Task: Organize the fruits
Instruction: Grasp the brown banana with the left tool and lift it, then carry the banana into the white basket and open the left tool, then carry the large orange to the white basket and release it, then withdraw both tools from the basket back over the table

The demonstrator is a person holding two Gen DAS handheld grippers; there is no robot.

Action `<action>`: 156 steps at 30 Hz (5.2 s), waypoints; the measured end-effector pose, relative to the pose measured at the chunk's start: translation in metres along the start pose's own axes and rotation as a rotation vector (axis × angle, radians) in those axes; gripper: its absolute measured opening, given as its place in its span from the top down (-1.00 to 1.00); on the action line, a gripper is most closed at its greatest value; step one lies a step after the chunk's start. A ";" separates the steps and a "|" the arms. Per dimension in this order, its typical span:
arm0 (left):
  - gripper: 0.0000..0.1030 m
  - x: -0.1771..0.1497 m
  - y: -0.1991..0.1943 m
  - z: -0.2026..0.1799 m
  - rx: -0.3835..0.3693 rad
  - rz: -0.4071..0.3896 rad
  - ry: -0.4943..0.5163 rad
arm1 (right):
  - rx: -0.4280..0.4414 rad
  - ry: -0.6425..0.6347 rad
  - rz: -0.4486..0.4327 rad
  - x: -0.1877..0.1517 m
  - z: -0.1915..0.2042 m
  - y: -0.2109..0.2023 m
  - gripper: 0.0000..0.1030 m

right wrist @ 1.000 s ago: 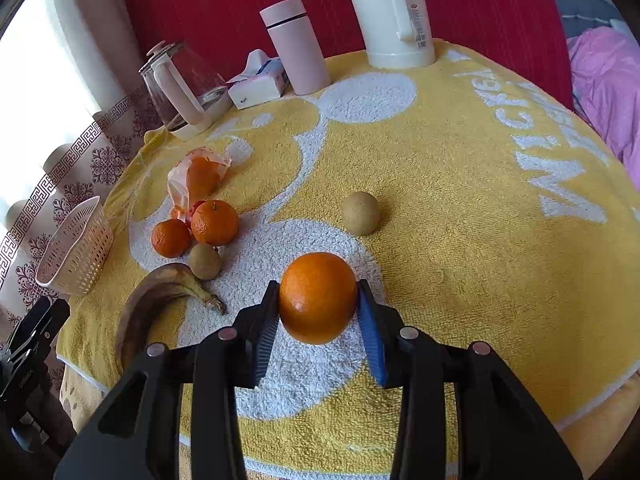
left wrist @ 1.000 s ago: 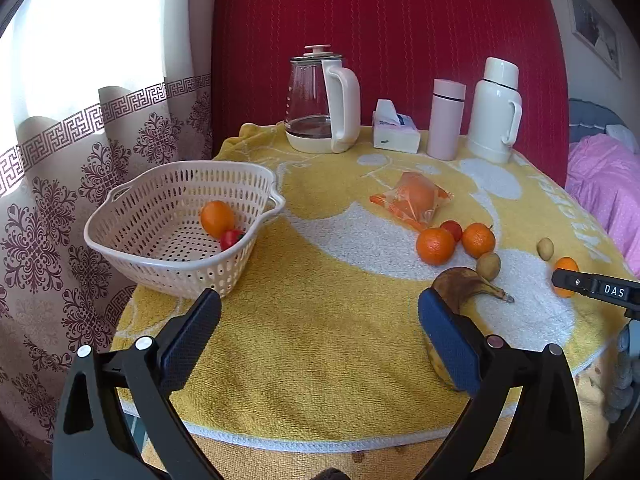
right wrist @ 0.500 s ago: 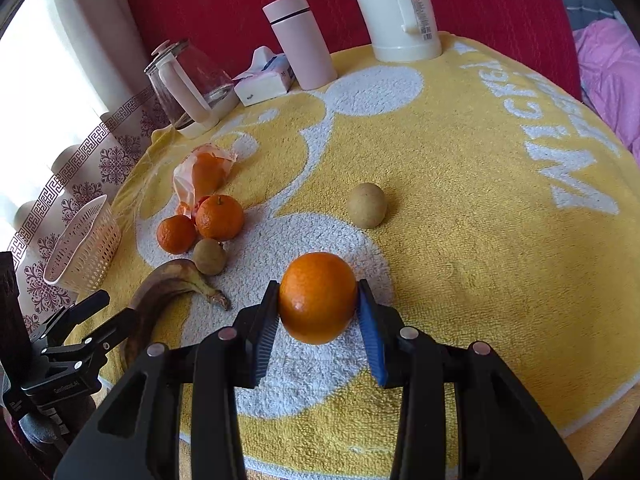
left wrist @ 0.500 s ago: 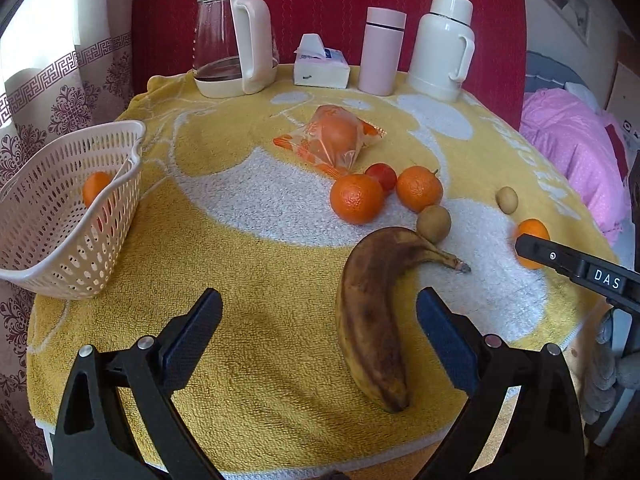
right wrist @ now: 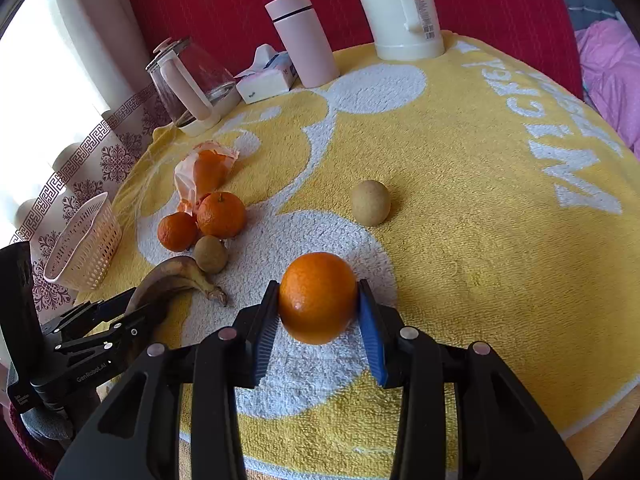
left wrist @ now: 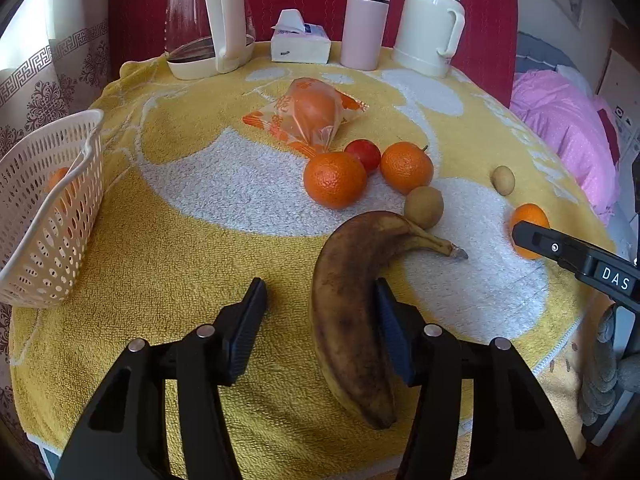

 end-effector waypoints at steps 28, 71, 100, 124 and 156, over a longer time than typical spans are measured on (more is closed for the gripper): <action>0.37 0.008 -0.068 0.040 0.120 -0.233 -0.131 | -0.012 -0.009 0.003 0.000 0.001 0.002 0.25; -0.22 0.010 -0.125 0.168 0.474 -0.438 -0.405 | -0.026 -0.028 0.003 -0.001 0.005 0.002 0.25; -0.48 -0.010 -0.149 0.160 0.530 -0.510 -0.360 | 0.300 -0.303 0.003 0.048 0.200 0.014 0.25; -0.64 -0.025 -0.166 0.193 0.569 -0.536 -0.501 | 0.397 -0.455 0.049 0.052 0.321 0.045 0.14; -0.88 -0.021 -0.155 0.180 0.555 -0.517 -0.462 | 0.274 -0.288 0.018 0.035 0.227 0.037 -0.11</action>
Point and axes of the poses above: each gripper's, at about its wrist camera, not at the fingertips, and y roughly the way its jaws point, z to its left, x to its top, the point moved 1 cm from there along y, roughly the way its jaws point, and after that the axes turned 2 degrees about -y, right-handed, at the moved point
